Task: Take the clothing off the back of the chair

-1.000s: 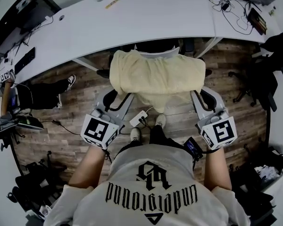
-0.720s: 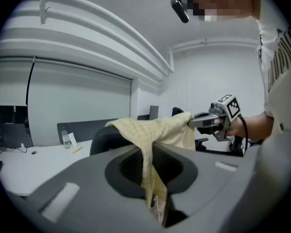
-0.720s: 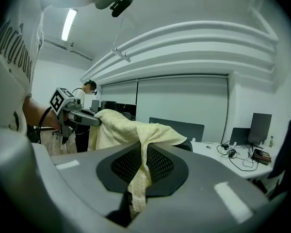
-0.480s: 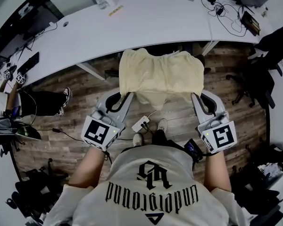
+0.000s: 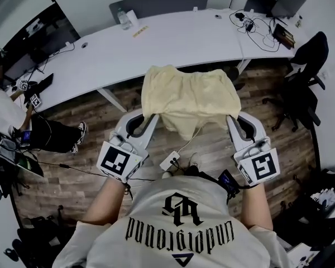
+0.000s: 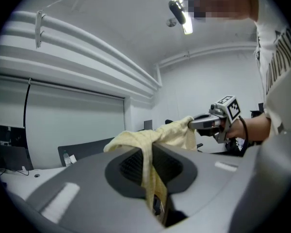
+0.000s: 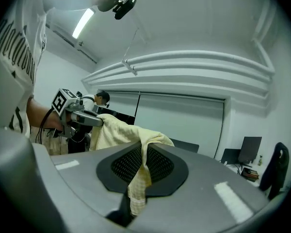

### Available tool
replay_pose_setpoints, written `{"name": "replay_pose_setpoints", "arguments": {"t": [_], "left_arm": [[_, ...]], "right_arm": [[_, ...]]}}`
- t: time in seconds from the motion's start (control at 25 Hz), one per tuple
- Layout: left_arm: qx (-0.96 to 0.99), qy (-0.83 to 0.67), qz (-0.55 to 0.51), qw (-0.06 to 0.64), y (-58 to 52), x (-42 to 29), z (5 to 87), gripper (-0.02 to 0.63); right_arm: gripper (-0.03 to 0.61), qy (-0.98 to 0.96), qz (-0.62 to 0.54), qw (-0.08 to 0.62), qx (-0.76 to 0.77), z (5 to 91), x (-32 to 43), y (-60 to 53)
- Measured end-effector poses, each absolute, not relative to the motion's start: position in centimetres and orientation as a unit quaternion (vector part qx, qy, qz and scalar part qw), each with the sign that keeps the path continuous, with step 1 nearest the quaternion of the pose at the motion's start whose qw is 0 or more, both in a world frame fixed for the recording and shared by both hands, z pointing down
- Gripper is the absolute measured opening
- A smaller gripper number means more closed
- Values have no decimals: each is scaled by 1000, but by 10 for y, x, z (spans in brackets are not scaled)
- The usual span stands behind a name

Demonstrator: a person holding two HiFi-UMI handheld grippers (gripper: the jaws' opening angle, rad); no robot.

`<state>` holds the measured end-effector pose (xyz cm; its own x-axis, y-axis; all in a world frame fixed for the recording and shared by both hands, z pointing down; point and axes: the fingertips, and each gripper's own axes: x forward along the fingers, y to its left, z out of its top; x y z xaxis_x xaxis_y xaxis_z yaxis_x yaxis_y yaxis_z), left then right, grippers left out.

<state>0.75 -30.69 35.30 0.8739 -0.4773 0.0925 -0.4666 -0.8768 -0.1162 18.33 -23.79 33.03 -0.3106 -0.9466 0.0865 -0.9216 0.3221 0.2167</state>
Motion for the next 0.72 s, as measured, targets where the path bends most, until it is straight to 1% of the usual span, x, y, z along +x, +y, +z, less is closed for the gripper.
{"name": "replay_pose_setpoints", "arguments": {"t": [0.24,0.52,0.72], "left_arm": [[-970,231,-36,73,-283,-23,326,75],[-977,200,-17,72,-247,-41,328,75],[-978,200,-26,52,-226,-43,326,75]], "right_arm": [[23,-790,-89,96,599,304,150,-199],[23,-778,-88,106,613,302,124,-156],[23,-778,-92,101,613,298,117,-136]]}}
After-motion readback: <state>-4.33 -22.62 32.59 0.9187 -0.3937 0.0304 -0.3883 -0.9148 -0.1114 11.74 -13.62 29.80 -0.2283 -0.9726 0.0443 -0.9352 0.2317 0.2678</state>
